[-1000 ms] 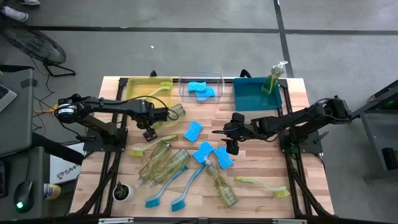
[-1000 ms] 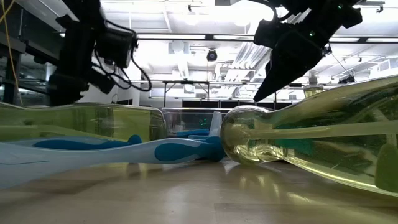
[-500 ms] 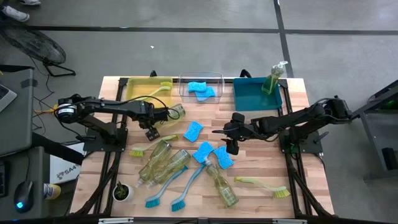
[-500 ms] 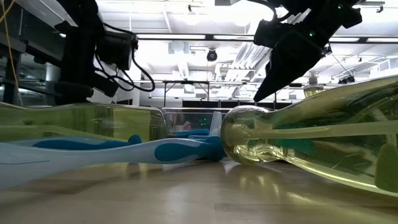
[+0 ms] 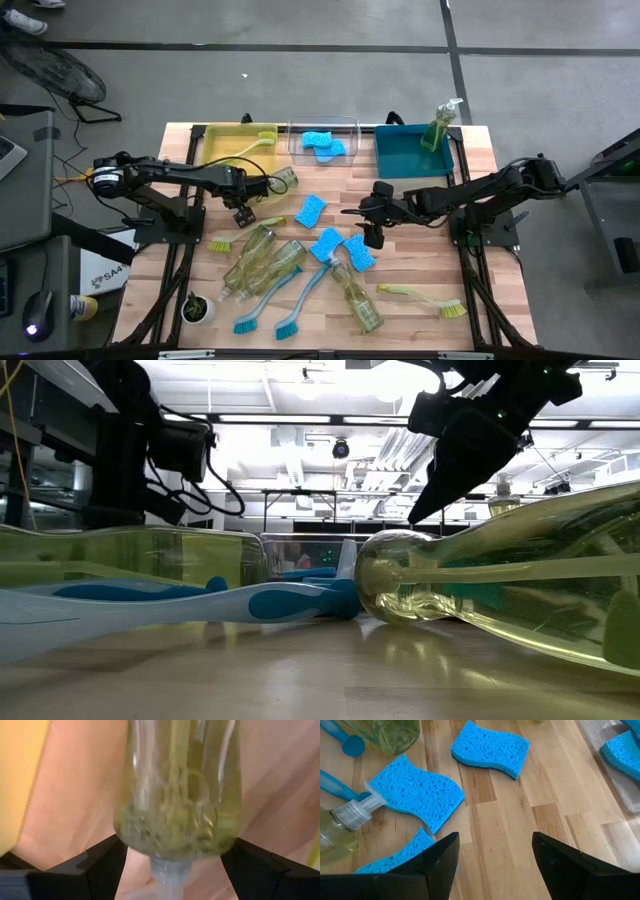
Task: Pick & Place Kitchen Sink Supplies
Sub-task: Put the dish soap into the blue bin
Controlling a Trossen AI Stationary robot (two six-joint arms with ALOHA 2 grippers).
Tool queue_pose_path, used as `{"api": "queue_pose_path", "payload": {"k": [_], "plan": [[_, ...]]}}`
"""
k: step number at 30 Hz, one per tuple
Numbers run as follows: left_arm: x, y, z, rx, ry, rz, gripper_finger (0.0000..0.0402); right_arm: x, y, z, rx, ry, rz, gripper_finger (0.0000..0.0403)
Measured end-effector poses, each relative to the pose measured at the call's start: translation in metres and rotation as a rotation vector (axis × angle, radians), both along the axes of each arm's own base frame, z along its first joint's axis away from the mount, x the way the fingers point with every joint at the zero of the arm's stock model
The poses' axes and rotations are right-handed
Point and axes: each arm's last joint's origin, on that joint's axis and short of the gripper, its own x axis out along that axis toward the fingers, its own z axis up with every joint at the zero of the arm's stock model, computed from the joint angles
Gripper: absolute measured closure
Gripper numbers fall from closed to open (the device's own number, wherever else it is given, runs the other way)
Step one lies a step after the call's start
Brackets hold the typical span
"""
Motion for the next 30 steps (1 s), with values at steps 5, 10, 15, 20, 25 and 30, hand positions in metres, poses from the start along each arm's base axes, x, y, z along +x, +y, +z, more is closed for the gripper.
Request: {"api": "queue_pose_path", "payload": {"k": [5, 10, 15, 20, 25, 30], "plan": [[0.0003, 0.0001, 0.0000, 0.000, -0.004, 0.000, 0.0121, 0.0000, 0.0000, 0.0000, 0.000, 0.000, 0.000, 0.0158], [0.0003, 0.0000, 0.0000, -0.001, -0.003, 0.000, 0.0181, 0.0000, 0.0000, 0.0000, 0.000, 0.000, -0.001, 0.0158], [0.0004, -0.0006, -0.0001, -0.021, -0.008, 0.000, 0.0251, 0.0000, 0.0000, 0.0000, 0.000, -0.001, -0.001, 0.0158], [0.0004, -0.0009, 0.0002, -0.032, -0.010, -0.001, 0.0290, 0.0001, -0.0001, 0.0001, 0.000, -0.001, -0.001, 0.0158], [0.0003, -0.0011, 0.0002, -0.037, -0.010, -0.004, 0.0290, 0.0001, 0.0000, 0.0001, 0.000, -0.001, -0.002, 0.0158], [0.0004, -0.0012, 0.0024, -0.047, 0.001, -0.006, 0.0290, 0.0006, 0.0000, 0.0005, -0.001, -0.008, 0.000, 0.0158]]}}
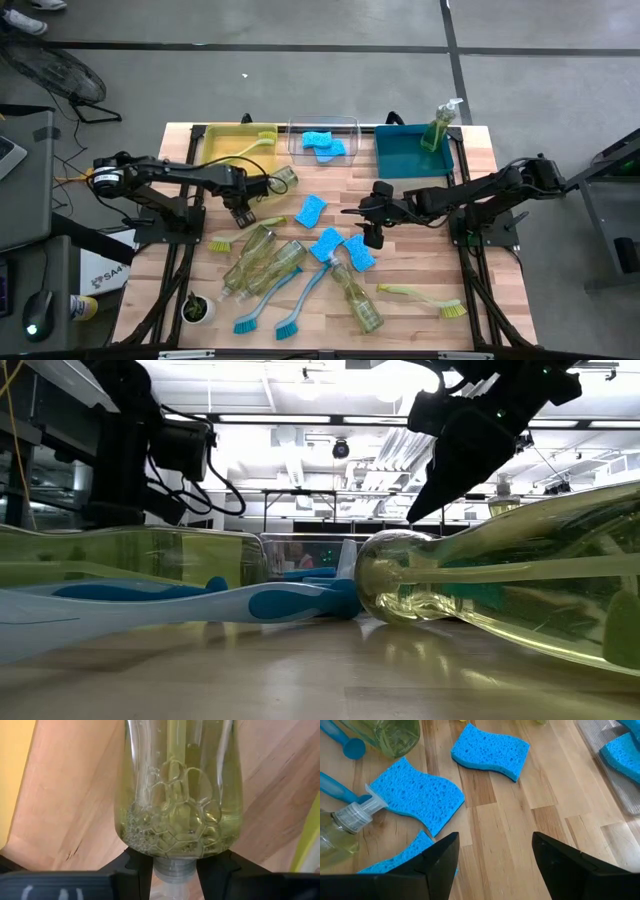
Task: Pick & Place Kitchen Sink Supplies
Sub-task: Put the dish soap into the blue bin
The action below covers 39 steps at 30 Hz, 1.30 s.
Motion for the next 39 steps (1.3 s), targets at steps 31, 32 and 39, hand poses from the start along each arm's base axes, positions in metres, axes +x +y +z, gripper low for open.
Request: {"api": "queue_pose_path", "payload": {"k": [31, 32, 39], "plan": [[0.042, -0.014, 0.117, 0.021, -0.144, -0.175, 0.0290, 0.024, 0.001, 0.034, -0.249, -0.369, 0.249, 0.0158], [0.042, -0.014, 0.116, 0.024, -0.141, -0.172, 0.0290, 0.026, 0.000, 0.036, -0.268, -0.391, 0.275, 0.0158], [0.048, -0.013, 0.119, 0.041, -0.184, -0.184, 0.0290, 0.040, -0.014, 0.034, -0.311, -0.490, 0.405, 0.0158]]}}
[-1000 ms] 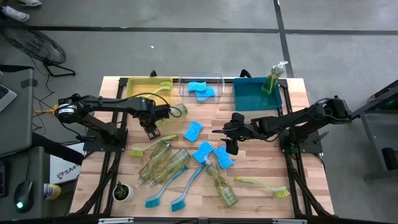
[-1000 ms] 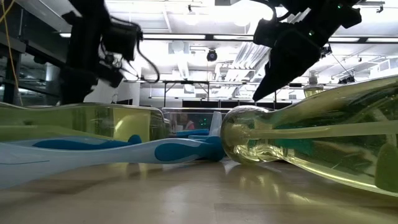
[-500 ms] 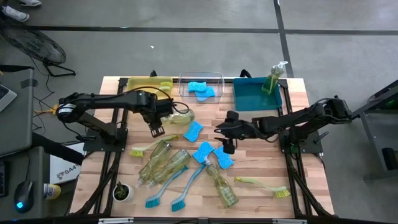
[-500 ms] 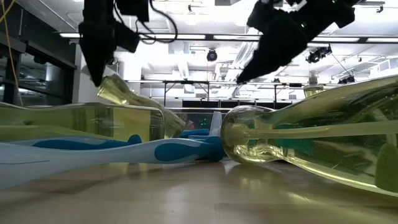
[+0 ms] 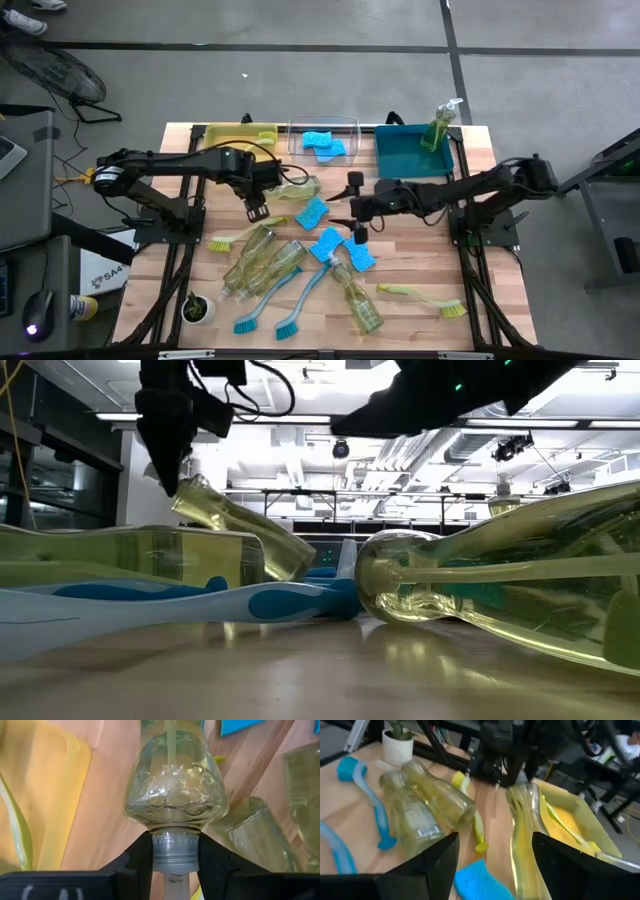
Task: Pick & Place Kitchen Sink Supplies
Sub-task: Put the dish soap into the blue bin
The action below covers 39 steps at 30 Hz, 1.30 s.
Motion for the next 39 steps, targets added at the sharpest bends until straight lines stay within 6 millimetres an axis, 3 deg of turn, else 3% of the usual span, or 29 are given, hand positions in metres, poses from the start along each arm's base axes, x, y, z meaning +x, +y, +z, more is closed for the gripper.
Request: {"api": "queue_pose_path", "payload": {"k": [4, 9, 20, 26, 39], "plan": [[0.004, 0.001, 0.006, 0.014, -0.041, -0.017, 0.0290, 0.017, -0.011, -0.006, -0.016, -0.002, 0.015, 0.0158], [0.006, 0.001, 0.010, 0.026, -0.062, -0.034, 0.0290, 0.044, -0.023, 0.005, -0.026, -0.006, 0.034, 0.0158], [0.006, 0.002, 0.011, 0.043, -0.066, -0.032, 0.0290, 0.094, -0.047, 0.018, -0.022, 0.235, 0.092, 0.0158], [0.007, 0.002, 0.011, 0.050, -0.069, -0.032, 0.0290, 0.100, -0.060, 0.018, -0.021, 0.280, 0.067, 0.0154], [0.018, 0.003, 0.015, 0.076, -0.188, -0.088, 0.0290, 0.099, -0.074, 0.020, -0.015, 0.268, 0.018, 0.0092]]}}
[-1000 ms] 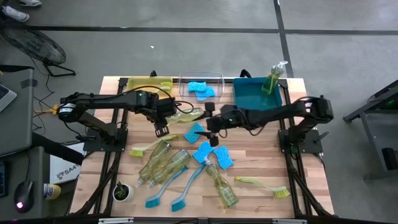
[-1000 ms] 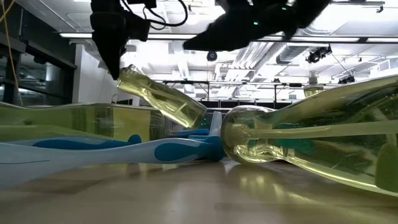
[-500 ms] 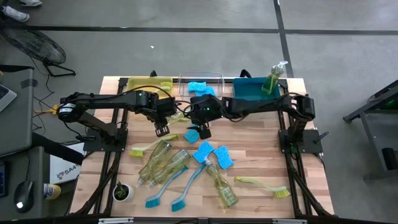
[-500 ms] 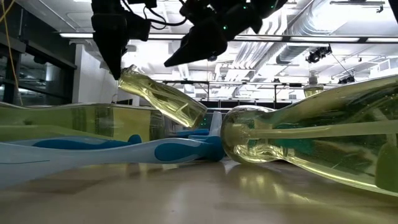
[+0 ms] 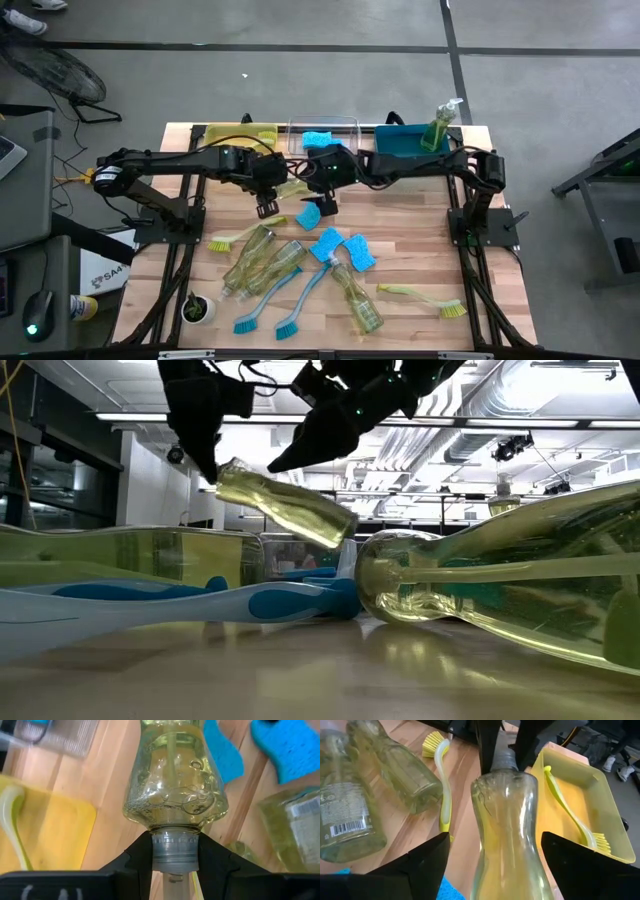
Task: Pick & Place Kitchen Sink Supplies
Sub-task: Put the dish soap into the blue bin
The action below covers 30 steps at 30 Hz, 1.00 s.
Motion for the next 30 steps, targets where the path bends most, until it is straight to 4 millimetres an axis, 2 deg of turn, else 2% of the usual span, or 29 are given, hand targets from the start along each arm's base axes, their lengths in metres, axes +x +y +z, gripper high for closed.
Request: {"api": "queue_pose_path", "payload": {"k": [7, 14, 24, 27, 30], "plan": [[0.005, 0.001, 0.002, 0.017, -0.050, -0.018, 0.0290, 0.001, 0.000, -0.002, -0.001, 0.008, 0.002, 0.0086], [0.009, 0.001, 0.004, 0.034, -0.097, -0.038, 0.0290, 0.006, -0.008, -0.020, -0.006, 0.053, -0.024, 0.0086], [0.014, 0.002, 0.007, 0.060, -0.146, -0.055, 0.0290, 0.005, -0.012, -0.019, 0.005, 0.044, -0.018, 0.0087], [0.015, 0.002, 0.007, 0.061, -0.156, -0.055, 0.0290, 0.005, -0.012, -0.019, 0.008, 0.042, -0.020, 0.0097], [0.015, 0.002, 0.007, 0.061, -0.161, -0.055, 0.0290, 0.006, -0.012, -0.018, 0.009, 0.030, -0.023, 0.0125]]}}
